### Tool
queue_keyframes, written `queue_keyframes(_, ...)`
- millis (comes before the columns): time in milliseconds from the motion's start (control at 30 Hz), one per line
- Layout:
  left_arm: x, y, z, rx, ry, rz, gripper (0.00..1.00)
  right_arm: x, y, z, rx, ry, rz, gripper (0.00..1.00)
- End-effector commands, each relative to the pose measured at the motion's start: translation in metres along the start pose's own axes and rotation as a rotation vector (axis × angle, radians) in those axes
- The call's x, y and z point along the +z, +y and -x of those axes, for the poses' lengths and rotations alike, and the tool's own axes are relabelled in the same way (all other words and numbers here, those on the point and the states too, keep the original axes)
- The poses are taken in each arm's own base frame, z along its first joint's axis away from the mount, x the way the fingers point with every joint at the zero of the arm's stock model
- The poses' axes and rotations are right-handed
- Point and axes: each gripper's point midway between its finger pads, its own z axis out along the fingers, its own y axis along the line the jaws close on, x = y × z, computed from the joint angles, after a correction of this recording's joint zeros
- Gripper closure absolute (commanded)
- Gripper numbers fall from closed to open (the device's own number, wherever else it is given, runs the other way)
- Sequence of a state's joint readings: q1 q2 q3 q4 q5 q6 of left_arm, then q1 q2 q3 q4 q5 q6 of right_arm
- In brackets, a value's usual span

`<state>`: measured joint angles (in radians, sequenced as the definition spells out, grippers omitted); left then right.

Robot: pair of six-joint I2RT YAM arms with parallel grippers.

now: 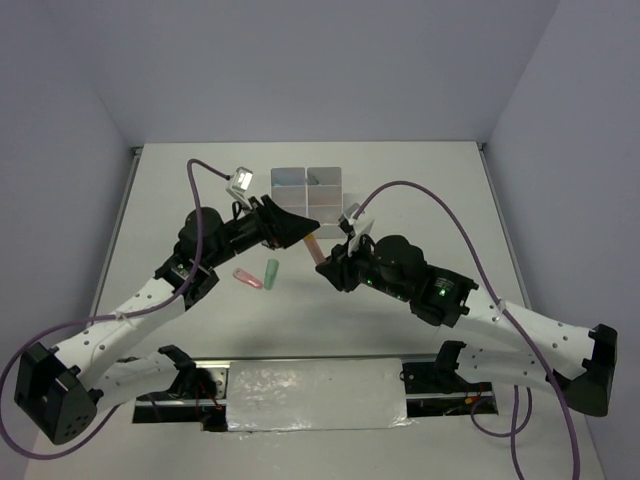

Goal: Sort the stationery into containers
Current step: Pick up the stationery from the center of the board, then place the stationery in the storage box.

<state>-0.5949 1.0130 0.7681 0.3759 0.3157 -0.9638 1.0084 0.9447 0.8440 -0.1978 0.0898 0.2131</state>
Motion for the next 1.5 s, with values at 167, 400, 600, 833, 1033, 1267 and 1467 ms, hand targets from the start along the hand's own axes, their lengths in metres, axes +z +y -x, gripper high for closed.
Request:
queue_keyframes(167,0.017,-0.003,0.016,0.069,-0.018,0.028,0.59,-0.001,0.013,0.03,-0.026,-0.048,-0.038,0.98)
queue_keyframes(400,0.023,-0.015,0.009,0.119,0.032,-0.006,1.0,0.012,-0.008,0.036,-0.054,-0.032,-0.197,0.95)
queue_keyframes(600,0.024,0.01,0.048,0.334,-0.081,0.188,1.0,-0.013,-0.033,0.044,0.052,-0.148,-0.311,0.0)
queue_keyframes(833,0.032,0.081,0.142,0.677,-0.4,0.586,1.0,-0.068,-0.065,0.046,0.145,-0.254,-0.411,0.0)
queue_keyframes(1033,0.073,0.136,0.196,0.728,-0.494,0.688,1.0,-0.088,-0.077,0.033,0.162,-0.218,-0.468,0.0)
queue_keyframes(1267,0.088,0.176,0.201,0.761,-0.555,0.724,1.0,-0.095,-0.083,0.023,0.147,-0.202,-0.481,0.0)
queue_keyframes(1467,0.093,0.2,0.19,0.739,-0.566,0.699,1.0,-0.099,-0.083,0.033,0.117,-0.192,-0.496,0.0)
